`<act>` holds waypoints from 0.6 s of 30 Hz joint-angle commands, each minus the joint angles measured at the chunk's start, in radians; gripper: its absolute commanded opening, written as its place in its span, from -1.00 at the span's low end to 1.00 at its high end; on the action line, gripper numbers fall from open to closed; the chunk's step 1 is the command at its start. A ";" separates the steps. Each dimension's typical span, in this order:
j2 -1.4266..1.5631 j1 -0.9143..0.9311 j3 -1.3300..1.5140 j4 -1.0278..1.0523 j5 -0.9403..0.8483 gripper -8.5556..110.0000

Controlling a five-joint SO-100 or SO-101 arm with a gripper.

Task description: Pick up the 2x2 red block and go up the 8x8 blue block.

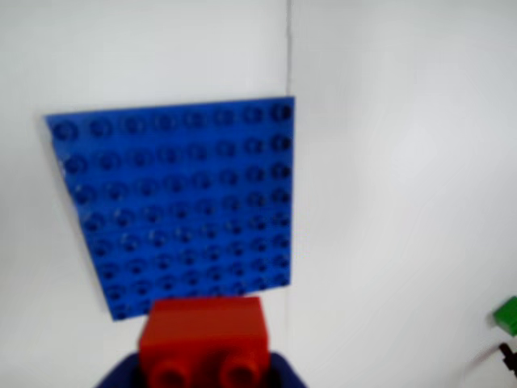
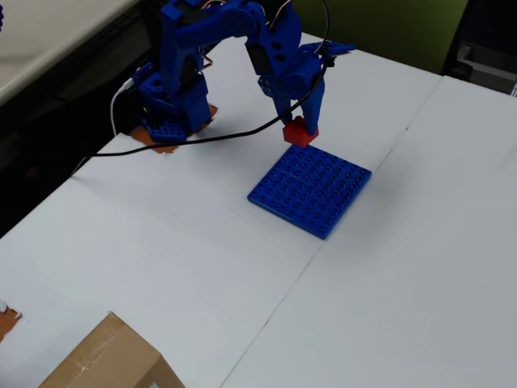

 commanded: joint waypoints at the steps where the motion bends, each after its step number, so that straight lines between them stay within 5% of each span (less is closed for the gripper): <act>1: -0.017 -0.025 -0.067 -0.018 -0.020 -0.84; 18: -0.032 -0.009 -0.141 0.057 -0.089 -0.84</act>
